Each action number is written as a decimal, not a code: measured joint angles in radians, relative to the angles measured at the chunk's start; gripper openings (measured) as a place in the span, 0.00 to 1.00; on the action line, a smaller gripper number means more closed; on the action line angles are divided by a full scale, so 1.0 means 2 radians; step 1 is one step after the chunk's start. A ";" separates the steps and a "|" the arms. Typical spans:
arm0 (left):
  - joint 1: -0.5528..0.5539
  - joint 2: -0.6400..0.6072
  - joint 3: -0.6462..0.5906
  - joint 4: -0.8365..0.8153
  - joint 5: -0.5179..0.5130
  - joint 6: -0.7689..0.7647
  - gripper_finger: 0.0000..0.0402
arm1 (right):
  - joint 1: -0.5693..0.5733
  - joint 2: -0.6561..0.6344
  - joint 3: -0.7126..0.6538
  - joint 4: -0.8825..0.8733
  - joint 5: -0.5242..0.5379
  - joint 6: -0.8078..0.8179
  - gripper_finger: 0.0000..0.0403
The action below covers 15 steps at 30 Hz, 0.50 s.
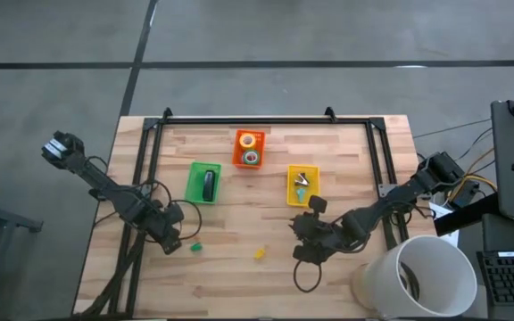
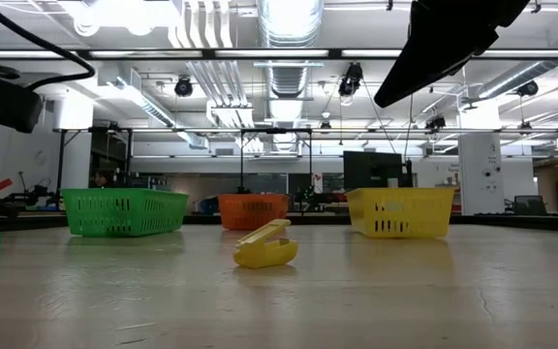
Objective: Pick and place Stapler, Stapler remover, tape
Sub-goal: Put the blue staple remover into the yellow basket
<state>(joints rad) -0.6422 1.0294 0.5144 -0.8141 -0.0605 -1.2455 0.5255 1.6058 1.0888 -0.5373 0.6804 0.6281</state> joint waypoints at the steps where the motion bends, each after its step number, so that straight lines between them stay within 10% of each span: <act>1: 0.000 0.000 0.000 0.001 0.000 -0.004 0.36 | 0.000 0.000 0.000 0.000 0.000 0.000 0.15; 15: 0.000 -0.001 -0.001 -0.001 0.009 0.004 0.03 | -0.002 0.000 0.000 0.003 0.000 0.000 0.18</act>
<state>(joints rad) -0.6415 1.0275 0.5133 -0.8155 -0.0433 -1.2382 0.5224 1.6058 1.0882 -0.5316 0.6807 0.6281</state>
